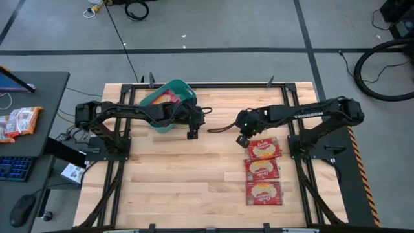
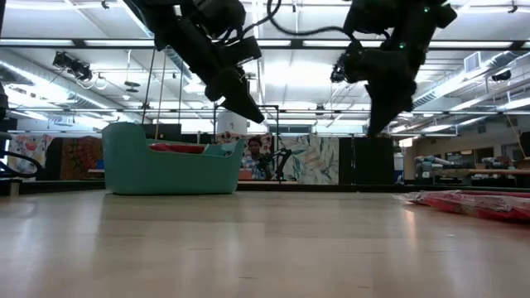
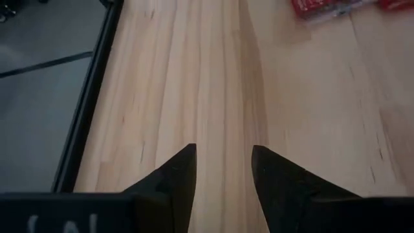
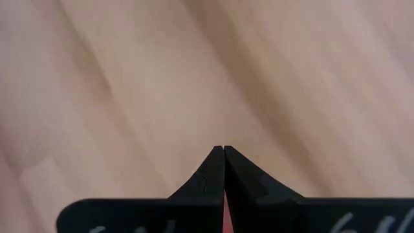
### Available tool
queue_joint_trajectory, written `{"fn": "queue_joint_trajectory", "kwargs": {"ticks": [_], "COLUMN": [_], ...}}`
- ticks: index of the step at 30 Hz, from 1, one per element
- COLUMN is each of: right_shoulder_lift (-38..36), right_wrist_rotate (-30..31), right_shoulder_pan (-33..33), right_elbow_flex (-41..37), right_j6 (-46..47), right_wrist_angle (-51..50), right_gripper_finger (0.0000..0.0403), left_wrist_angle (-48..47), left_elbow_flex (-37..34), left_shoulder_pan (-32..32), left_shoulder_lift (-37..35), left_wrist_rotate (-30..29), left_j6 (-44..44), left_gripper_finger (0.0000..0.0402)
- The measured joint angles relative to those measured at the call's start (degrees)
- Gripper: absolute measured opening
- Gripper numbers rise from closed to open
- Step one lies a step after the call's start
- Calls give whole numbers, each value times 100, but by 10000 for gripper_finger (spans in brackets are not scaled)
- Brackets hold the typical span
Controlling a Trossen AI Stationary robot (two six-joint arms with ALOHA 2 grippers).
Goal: Sort popcorn bags into baskets
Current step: Put the popcorn bag into the bin
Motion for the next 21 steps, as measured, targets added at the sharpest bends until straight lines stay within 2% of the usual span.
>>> {"fn": "queue_joint_trajectory", "kwargs": {"ticks": [6, 12, 18, 21], "right_shoulder_lift": [389, 912, 1193, 1291], "right_wrist_rotate": [-1001, -1141, -1715, -1711], "right_shoulder_pan": [147, 315, 431, 415], "right_elbow_flex": [162, 156, -164, -335], "right_j6": [649, 715, 470, 336], "right_wrist_angle": [-1540, -2646, -2318, -1871], "right_gripper_finger": [8, 8, 6, 5], "left_wrist_angle": [-106, -810, -1350, -1470], "left_elbow_flex": [-31, -28, -27, -27], "left_shoulder_pan": [0, -4, -80, -162], "left_shoulder_lift": [-38, -224, -731, -1058], "left_wrist_rotate": [-4, -391, -456, -572], "left_j6": [-400, -754, -1023, -1100], "left_gripper_finger": [153, 153, 153, 153]}}
